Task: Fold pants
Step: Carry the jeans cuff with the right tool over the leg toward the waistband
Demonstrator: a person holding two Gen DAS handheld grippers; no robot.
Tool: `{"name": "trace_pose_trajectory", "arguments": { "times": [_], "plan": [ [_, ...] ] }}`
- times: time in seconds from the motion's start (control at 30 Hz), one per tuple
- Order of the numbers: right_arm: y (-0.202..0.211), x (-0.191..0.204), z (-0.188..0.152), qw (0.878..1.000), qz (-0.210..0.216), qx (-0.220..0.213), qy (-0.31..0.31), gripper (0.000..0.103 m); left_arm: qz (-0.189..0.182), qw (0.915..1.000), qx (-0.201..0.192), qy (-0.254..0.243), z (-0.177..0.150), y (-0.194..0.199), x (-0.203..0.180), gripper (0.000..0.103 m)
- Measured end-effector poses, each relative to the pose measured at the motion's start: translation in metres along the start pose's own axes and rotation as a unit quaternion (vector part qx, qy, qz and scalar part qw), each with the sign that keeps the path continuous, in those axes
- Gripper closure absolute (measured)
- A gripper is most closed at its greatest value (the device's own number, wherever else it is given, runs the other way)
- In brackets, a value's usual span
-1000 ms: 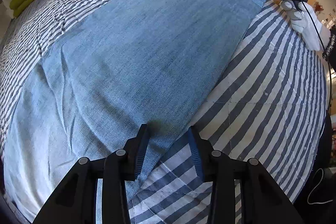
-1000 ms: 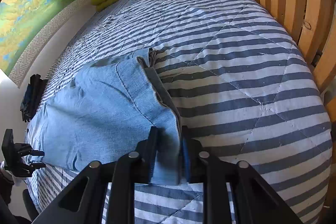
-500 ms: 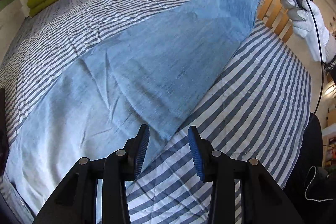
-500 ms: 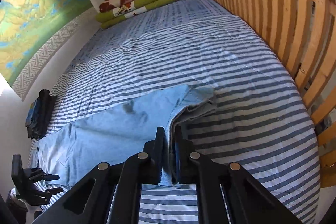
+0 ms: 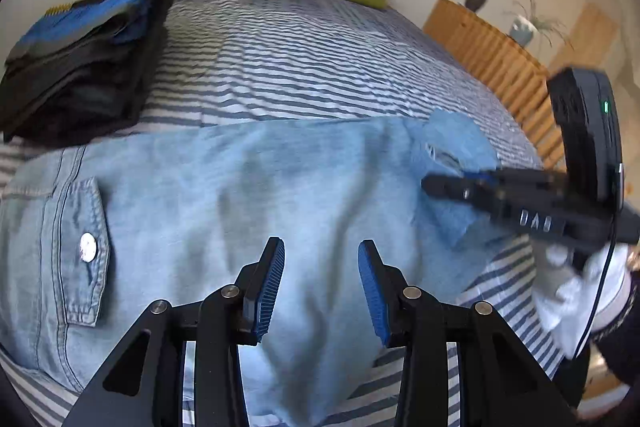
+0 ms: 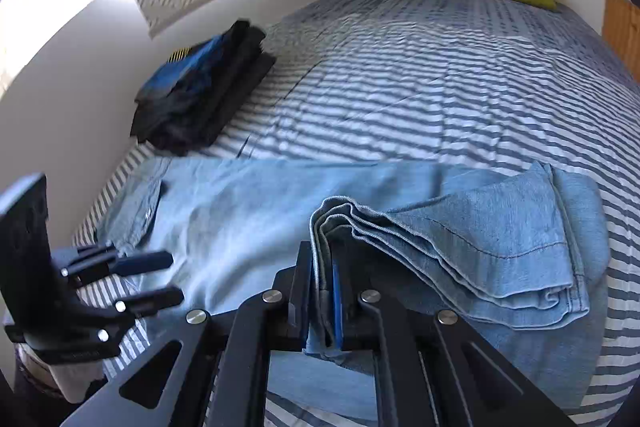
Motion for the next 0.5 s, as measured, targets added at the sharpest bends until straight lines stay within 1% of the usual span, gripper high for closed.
{"name": "trace_pose_trajectory", "arguments": {
  "times": [0.03,0.07,0.13,0.17,0.23,0.27,0.3,0.33,0.4,0.5],
  "plan": [
    [-0.012,0.019,-0.004,1.0,-0.006,0.011,0.016,0.095,-0.004,0.9998,-0.001,0.02,-0.002,0.003,0.014,0.062],
    [-0.021,0.031,-0.008,0.999,-0.003,0.023,0.021,0.095,-0.002,0.9997,0.0,0.026,-0.002,0.005,0.024,0.062],
    [-0.031,0.042,-0.014,0.999,0.008,0.04,0.017,0.095,0.017,0.9997,-0.002,0.018,-0.002,0.009,0.036,0.062],
    [-0.032,0.047,-0.014,0.999,0.005,0.039,0.02,0.095,0.019,0.9993,-0.006,0.031,-0.001,0.009,0.042,0.062],
    [-0.032,0.053,-0.012,0.999,-0.006,0.035,0.022,0.095,-0.002,0.9984,-0.012,0.056,0.0,0.011,0.053,0.062],
    [-0.03,0.054,-0.009,0.999,-0.004,0.034,0.014,0.095,0.006,0.9983,-0.016,0.055,0.001,0.013,0.055,0.062],
    [-0.026,0.053,-0.005,0.999,0.001,0.032,0.004,0.095,0.015,0.9984,-0.02,0.05,0.001,0.016,0.054,0.062],
    [-0.02,0.056,0.003,1.0,0.004,0.026,-0.003,0.095,0.017,0.9983,-0.026,0.049,0.002,0.02,0.055,0.062],
    [-0.008,0.067,0.016,1.0,0.011,0.011,0.004,0.095,0.008,0.9973,-0.041,0.06,0.003,0.033,0.061,0.062],
    [0.0,0.101,0.022,0.999,0.039,0.008,0.027,0.095,0.016,0.9956,-0.056,0.074,-0.002,0.051,0.076,0.062]
  ]
}}
Point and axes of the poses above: each gripper's, at about its wrist camera, not at the fingertips, and y roughly against the way its jaws point, x to its left, z to its top, the point moved 2 cm from there along -y, roughly the way its jaws point, and after that the axes turned 10 degrees about -z, right-handed, at the moved point
